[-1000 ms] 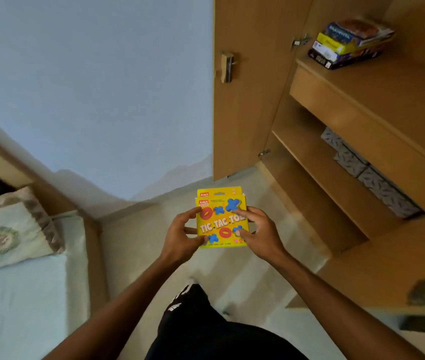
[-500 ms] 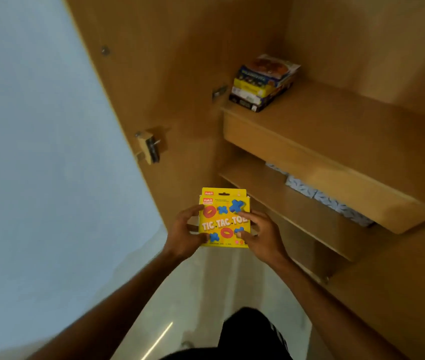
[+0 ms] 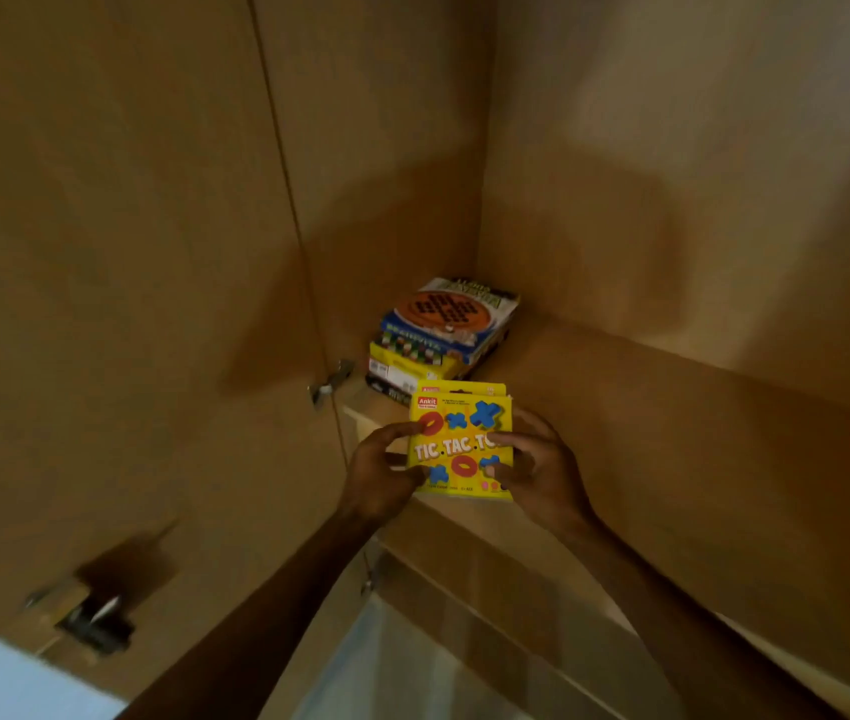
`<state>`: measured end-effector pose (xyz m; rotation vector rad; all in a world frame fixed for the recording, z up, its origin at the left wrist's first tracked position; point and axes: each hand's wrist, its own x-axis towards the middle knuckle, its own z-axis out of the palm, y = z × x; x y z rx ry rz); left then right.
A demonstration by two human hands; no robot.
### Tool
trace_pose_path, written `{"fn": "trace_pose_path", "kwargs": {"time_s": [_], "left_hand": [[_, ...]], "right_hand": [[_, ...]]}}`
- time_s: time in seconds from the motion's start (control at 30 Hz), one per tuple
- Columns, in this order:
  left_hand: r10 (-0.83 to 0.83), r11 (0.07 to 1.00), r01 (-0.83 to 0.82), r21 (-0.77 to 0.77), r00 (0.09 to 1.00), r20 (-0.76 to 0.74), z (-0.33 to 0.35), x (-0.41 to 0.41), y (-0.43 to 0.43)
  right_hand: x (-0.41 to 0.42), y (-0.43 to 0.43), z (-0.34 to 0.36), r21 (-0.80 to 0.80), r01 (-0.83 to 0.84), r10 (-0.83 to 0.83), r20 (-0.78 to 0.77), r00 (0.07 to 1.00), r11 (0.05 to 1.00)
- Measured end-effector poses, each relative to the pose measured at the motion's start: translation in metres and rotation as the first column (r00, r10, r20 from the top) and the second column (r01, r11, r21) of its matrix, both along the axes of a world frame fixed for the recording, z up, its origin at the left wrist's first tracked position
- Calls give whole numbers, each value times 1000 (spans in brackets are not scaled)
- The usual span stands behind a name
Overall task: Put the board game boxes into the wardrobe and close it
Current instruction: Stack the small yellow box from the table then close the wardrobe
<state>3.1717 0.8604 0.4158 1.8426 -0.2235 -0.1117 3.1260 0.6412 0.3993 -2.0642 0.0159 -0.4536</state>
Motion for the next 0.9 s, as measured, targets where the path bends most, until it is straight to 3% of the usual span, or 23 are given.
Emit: {"fn": "trace_pose_path", "kwargs": {"time_s": [0.13,0.3,0.43,0.57,0.7,0.9], "left_hand": [[-4,999,2,32,998,66,30,74,-41],[-212,975,209,80,977,37,64,145,-67],[-314,925,292,244,948,54,66,198,-66],[-236,913,174,369,963,129,66,232,-59],[-158,791,-146,594,890,428,57,250,-49],[-129,762,-186,621,895,427,44,251,-42]], "right_hand": [[74,-36,28,-8,36,-36,23,999,999],[148,-56,47,12,85,-86,49,995,996],[187,-58,48,-6,72,-71,45,996,997],[210,-54,46,-84,-61,62,8,998,995],[232,-44,44,-186,-157,154,-30,988,970],[252,-29,46,-286,-198,195,-38,980,938]]}}
